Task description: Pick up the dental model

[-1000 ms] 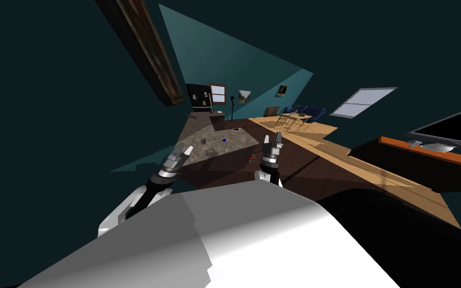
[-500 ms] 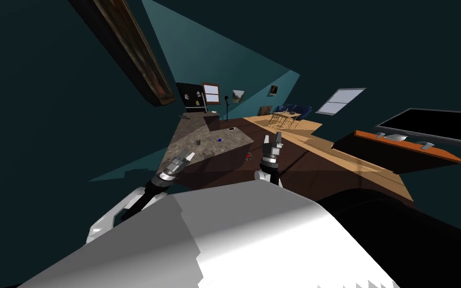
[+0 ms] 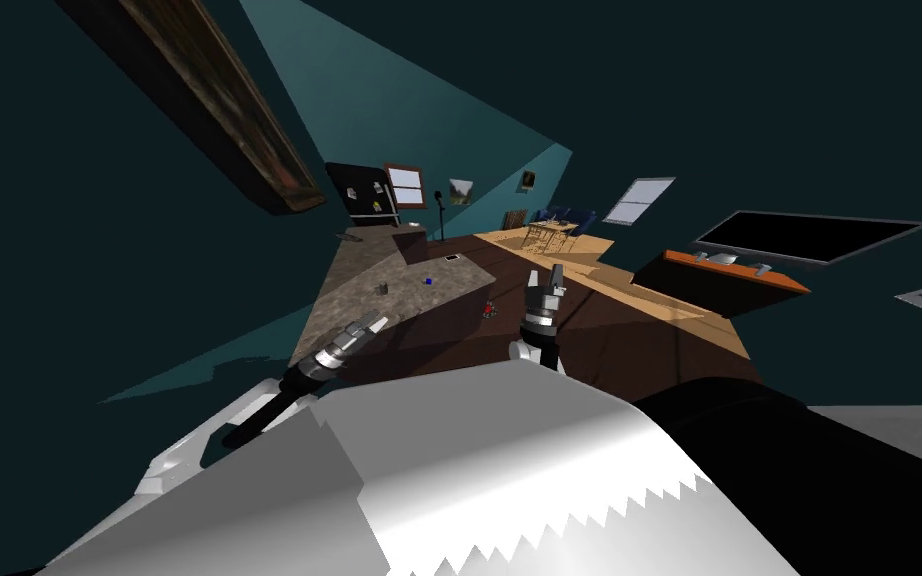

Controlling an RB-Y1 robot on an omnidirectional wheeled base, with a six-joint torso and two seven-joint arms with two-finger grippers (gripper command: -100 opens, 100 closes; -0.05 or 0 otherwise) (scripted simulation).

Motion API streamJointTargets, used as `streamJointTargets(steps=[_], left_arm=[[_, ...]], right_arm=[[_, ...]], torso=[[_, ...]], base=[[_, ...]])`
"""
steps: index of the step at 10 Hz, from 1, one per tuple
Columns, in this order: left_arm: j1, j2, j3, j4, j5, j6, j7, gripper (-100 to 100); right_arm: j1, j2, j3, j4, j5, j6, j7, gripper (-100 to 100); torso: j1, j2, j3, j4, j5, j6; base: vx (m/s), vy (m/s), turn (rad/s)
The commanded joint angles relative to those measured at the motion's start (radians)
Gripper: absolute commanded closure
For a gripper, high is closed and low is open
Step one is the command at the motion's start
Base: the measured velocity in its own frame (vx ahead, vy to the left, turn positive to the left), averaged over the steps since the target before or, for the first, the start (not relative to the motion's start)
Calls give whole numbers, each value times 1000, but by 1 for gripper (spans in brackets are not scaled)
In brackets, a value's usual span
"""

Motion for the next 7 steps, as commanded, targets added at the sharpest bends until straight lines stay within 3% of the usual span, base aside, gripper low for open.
streamJointTargets(steps=[1, 4, 6, 7], left_arm=[[11, 35, -3, 30, -5, -7, 31, -100], [26, 119, -21, 127, -23, -16, 111, -100], [33, 179, -29, 158, -30, -20, 165, -100], [33, 189, -29, 181, -30, -20, 175, -100]], right_arm=[[0, 0, 0, 0, 0, 0, 0, 0], [0, 0, 0, 0, 0, 0, 0, 0], [0, 0, 0, 0, 0, 0, 0, 0], [0, 0, 0, 0, 0, 0, 0, 0]], torso=[[0, 0, 0, 0, 0, 0], [1, 0, 0, 0, 0, -1], [1, 0, 0, 0, 0, -1], [1, -1, 0, 0, 0, 0]], base=[[0, 1, -133], [3, 1, -219], [7, 6, -220], [9, 10, -148]])
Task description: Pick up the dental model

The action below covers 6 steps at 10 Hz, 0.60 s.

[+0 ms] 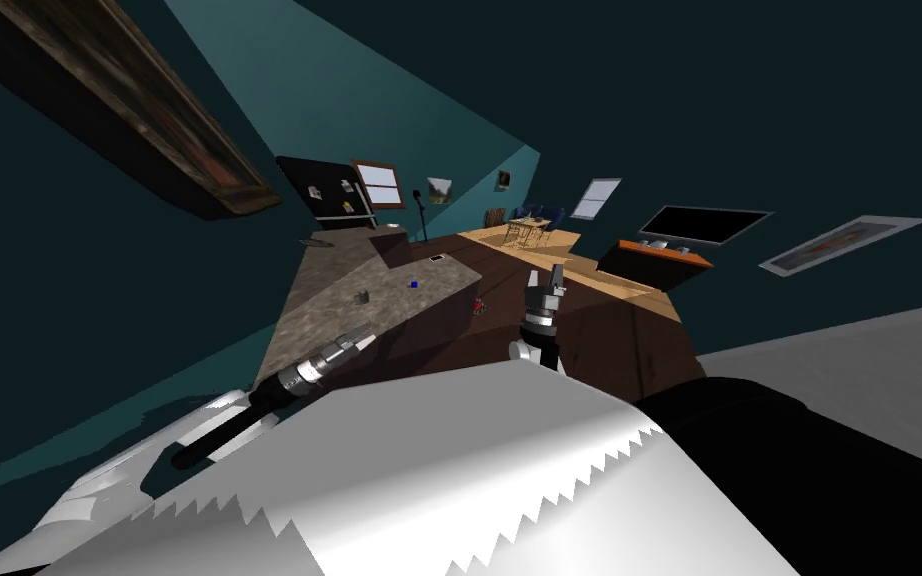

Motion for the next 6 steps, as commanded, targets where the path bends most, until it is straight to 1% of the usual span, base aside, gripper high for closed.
streamJointTargets(steps=[1, 2, 3, 4, 5, 6], left_arm=[[2, 50, -14, 50, -10, -6, 50, -100], [2, 55, -14, 76, -10, -6, 55, -100], [8, 94, -20, 108, -15, -9, 92, -100], [8, 103, -20, 124, -15, -9, 100, -100], [14, 149, -25, 167, -18, -11, 143, -100], [20, 175, -28, 203, -20, -12, 168, -100]], right_arm=[[0, 0, 0, 0, 0, 0, 0, 0], [0, 0, 0, 0, 0, 0, 0, 0], [0, 0, 0, 0, 0, 0, 0, 0], [0, 0, 0, 0, 0, 0, 0, 0], [0, 0, 0, 0, 0, 0, 0, 0], [0, 0, 0, 0, 0, 0, 0, 0]], torso=[[0, 0, 0, 0, 0, 0], [0, -1, 0, 0, 0, 1], [0, 0, 0, 0, 0, 0], [0, -1, 0, 0, 0, 1], [0, -1, 0, 0, 0, 0], [0, -1, -1, 0, 0, 1]], base=[[13, 5, -279], [11, 11, -145], [17, 7, -279], [15, 13, -171], [16, 12, -332], [34, 25, -452]])
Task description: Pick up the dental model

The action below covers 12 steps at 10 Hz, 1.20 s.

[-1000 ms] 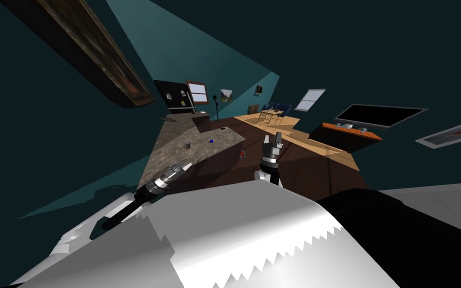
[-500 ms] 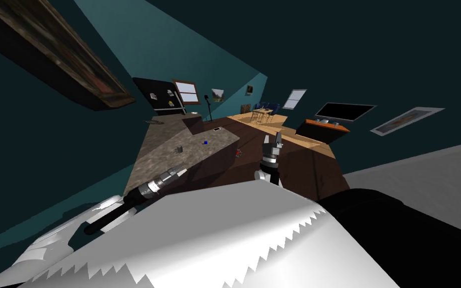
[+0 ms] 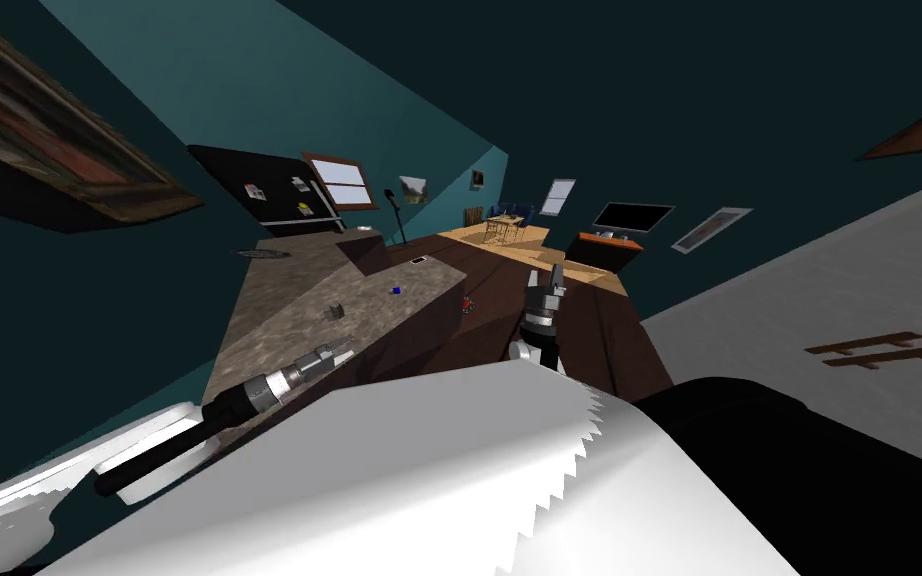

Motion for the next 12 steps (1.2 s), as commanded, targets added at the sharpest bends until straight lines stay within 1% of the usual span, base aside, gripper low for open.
streamJointTargets(steps=[1, 2, 3, 4, 6, 7, 8, 9, 10, 12], left_arm=[[-5, 30, -11, 43, -7, 3, 37, -100], [1, 68, -14, 69, -8, 3, 71, -100], [1, 73, -14, 88, -8, 3, 78, -100], [8, 113, -16, 132, -8, 3, 117, -100], [8, 113, -16, 132, -8, 3, 117, -100], [16, 151, -19, 174, -8, 5, 154, -100], [25, 183, -23, 203, -7, 8, 182, -100], [25, 184, -23, 216, -7, 8, 189, -100], [35, 213, -28, 250, -5, 12, 221, -100], [57, 258, -38, 316, -1, 23, 274, -100]], right_arm=[[0, 0, 0, 0, 0, 0, 0, 0], [0, 0, 0, 0, 0, 0, 0, 0], [0, 0, 0, 0, 0, 0, 0, 0], [0, 0, 0, 0, 0, 0, 0, 0], [0, 0, 0, 0, 0, 0, 0, 0], [0, 0, 0, 0, 0, 0, 0, 0], [0, 0, 0, 0, 0, 0, 0, 0], [0, 0, 0, 0, 0, 0, 0, 0], [0, 0, 0, 0, 0, 0, 0, 0], [0, 0, 0, 0, 0, 0, 0, 0]], torso=[[0, 0, 0, 0, 0, 0], [0, 0, 0, 0, 0, -2], [0, 1, 0, 0, 0, 0], [0, 1, 1, 0, 0, -1], [0, 1, 0, 0, 1, -2], [-1, 2, 1, 0, 0, -2], [0, 1, 1, 0, 0, 0], [1, 1, 0, 0, 0, 0], [2, 0, 0, 0, 1, -2], [3, 0, 0, 0, 1, 0]], base=[[24, 33, -128], [16, 26, -222], [11, 27, -165], [19, 29, -292], [11, 25, -64], [9, 22, -266], [21, 58, -422], [23, 58, -145], [23, 51, -202], [27, 91, -400]])
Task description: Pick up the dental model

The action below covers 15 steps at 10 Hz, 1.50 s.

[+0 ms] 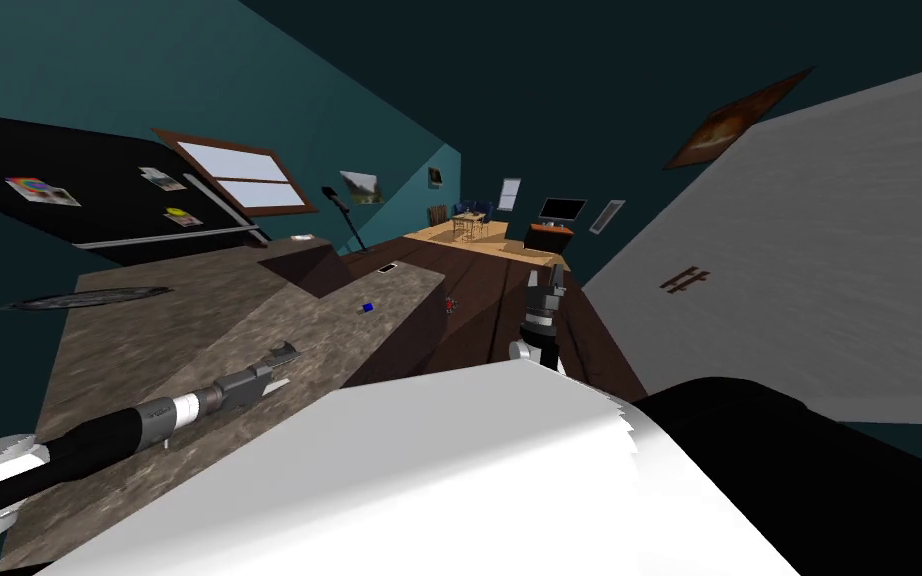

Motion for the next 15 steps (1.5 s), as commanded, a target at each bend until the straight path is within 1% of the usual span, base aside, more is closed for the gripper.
streamJointTargets(steps=[1, 2, 4, 5, 6, 7, 8, 9, 10, 11, 12, 13, 14, 15], left_arm=[[35, 31, 0, 48, 9, 21, 46, -100], [35, 31, 0, 48, 9, 21, 46, -100], [58, 52, -11, 102, 15, 34, 87, -100], [58, 52, -11, 104, 15, 34, 87, -100], [68, 57, -17, 126, 18, 40, 103, -100], [68, 57, -17, 126, 18, 40, 103, -100], [77, 60, -22, 144, 22, 46, 116, -100], [92, 57, -32, 167, 27, 55, 135, -100], [101, 48, -42, 174, 28, 59, 142, -100], [81, 51, -46, 160, 20, 66, 141, -100], [83, 51, -47, 161, 20, 68, 144, 0], [76, 23, -53, 170, 18, 75, 126, -100], [73, 7, -57, 176, 17, 80, 114, -100], [77, 18, -53, 171, 19, 77, 123, -100]], right_arm=[[0, 0, 0, 0, 0, 0, 0, 0], [0, 0, 0, 0, 0, 0, 0, 0], [0, 0, 0, 0, 0, 0, 0, 0], [0, 0, 0, 0, 0, 0, 0, 0], [0, 0, 0, 0, 0, 0, 0, 0], [0, 0, 0, 0, 0, 0, 0, 0], [0, 0, 0, 0, 0, 0, 0, 0], [0, 0, 0, 0, 0, 0, 0, 0], [0, 0, 0, 0, 0, 0, 0, 0], [0, 0, 0, 0, 0, 0, 0, 0], [0, 0, 0, 0, 0, 0, 0, 0], [0, 0, 0, 0, 0, 0, 0, 0], [0, 0, 0, 0, 0, 0, 0, 0], [0, 0, 0, 0, 0, 0, 0, 0]], torso=[[0, 0, 0, 0, 0, 0], [1, 0, 0, 0, 0, 0], [-3, 0, 0, 0, -1, 0], [-2, -1, 0, 0, 0, 0], [-2, 0, 0, 0, 0, -1], [-3, 0, 0, 0, 0, -1], [-4, 0, 0, 0, 0, -2], [-4, 0, 0, 0, -1, -1], [-2, -1, -1, 0, 0, 0], [-1, -2, -1, 0, 0, -1], [-4, 0, 0, 0, 0, -2], [-6, 1, 0, 0, -1, -2], [-7, 1, 0, 0, -1, -2], [-7, 0, 0, 0, -1, -2]], base=[[30, 108, -329], [27, 82, -107], [32, 66, -243], [26, 73, -111], [23, 57, -135], [17, 46, -79], [19, 43, -148], [50, 76, -304], [47, 90, -243], [16, 42, -40], [2, 6, 4], [13, 2, -39], [28, 2, -60], [8, -1, -7]])
